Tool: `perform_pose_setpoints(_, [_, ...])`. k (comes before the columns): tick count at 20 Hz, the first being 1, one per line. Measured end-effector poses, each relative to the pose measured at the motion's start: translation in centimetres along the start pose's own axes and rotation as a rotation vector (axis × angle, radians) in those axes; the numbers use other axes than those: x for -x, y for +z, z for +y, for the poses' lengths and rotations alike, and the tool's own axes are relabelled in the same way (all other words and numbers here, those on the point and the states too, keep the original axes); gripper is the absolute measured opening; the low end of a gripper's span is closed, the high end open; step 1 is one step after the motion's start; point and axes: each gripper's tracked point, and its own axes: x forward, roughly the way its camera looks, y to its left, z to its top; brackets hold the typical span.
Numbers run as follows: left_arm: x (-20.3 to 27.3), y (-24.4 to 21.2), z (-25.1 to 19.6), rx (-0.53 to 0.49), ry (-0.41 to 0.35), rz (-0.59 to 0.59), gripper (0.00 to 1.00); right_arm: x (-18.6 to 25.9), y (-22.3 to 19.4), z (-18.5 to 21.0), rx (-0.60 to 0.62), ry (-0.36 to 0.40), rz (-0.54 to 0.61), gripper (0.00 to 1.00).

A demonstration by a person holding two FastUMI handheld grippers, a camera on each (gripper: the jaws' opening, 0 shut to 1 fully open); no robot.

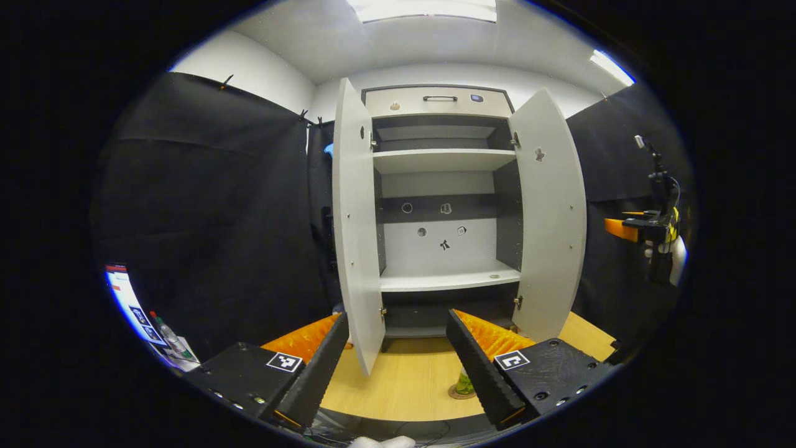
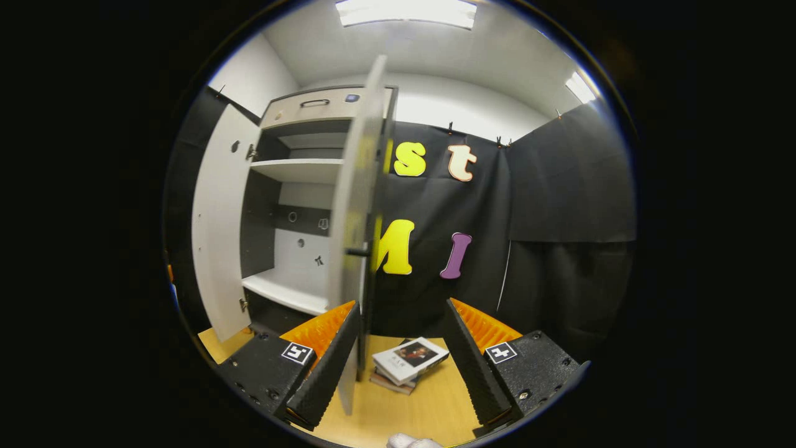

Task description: Grasp the bottle in the cabinet with the left hand and place it on the coaster, then close the right door with the right hand and the left door with the left hand.

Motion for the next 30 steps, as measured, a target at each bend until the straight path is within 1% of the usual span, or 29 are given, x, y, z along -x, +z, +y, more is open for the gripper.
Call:
perform_pose_setpoints(2, [-0.1,0.1,-0.9,-0.010,0.025,0.003,0.95,-2.7,-0.1,-0.7,-0.012,0.032,0.022,0.83])
perform_pose_setpoints(5, [-0.4,0.5,-2.3,0.010,0.057,0.003,0.96,-5.9,-0.4,0.3,-0.053,0.124,0.044,0.83])
perform_pose_setpoints(7, [-0.8,0.7,-3.1,0.025,0.080,0.005,0.96,-6.8,-0.2,0.8,-0.059,0.170,0.052,0.83])
perform_pose_setpoints(9, [-1.1,0.5,-3.8,0.036,0.097,0.015,0.96,-7.0,0.2,1.0,-0.065,0.202,0.051,0.82])
perform_pose_setpoints(11, [-1.3,0.7,-4.5,0.037,0.113,0.019,0.96,-7.0,0.0,1.9,-0.075,0.250,0.073,0.82])
perform_pose_setpoints(14, [-1.5,0.8,-5.2,0.025,0.138,0.021,0.96,-6.7,0.0,3.6,-0.091,0.327,0.110,0.80])
perform_pose_setpoints(17, [-1.6,1.1,-5.6,0.028,0.153,0.021,0.96,-6.5,0.2,6.2,-0.100,0.384,0.104,0.80])
perform_pose_setpoints(20, [-1.5,1.0,-5.8,0.021,0.153,0.020,0.97,-7.0,0.6,8.2,-0.079,0.402,0.093,0.80])
perform_pose_setpoints(23, [-1.5,0.6,-5.1,0.019,0.158,0.028,0.96,-7.5,0.8,9.6,-0.042,0.392,0.087,0.80])
perform_pose_setpoints(24, [-1.4,0.5,-4.6,0.022,0.157,0.028,0.97,-7.6,0.8,10.0,-0.039,0.389,0.089,0.80])
perform_pose_setpoints(27, [-1.6,0.2,-3.0,0.022,0.155,0.028,0.96,-8.0,0.8,12.2,-0.052,0.391,0.091,0.80])
perform_pose_setpoints(30, [-2.2,-0.5,-1.3,0.020,0.141,0.037,0.96,-8.5,1.0,14.5,-0.031,0.370,0.055,0.80])
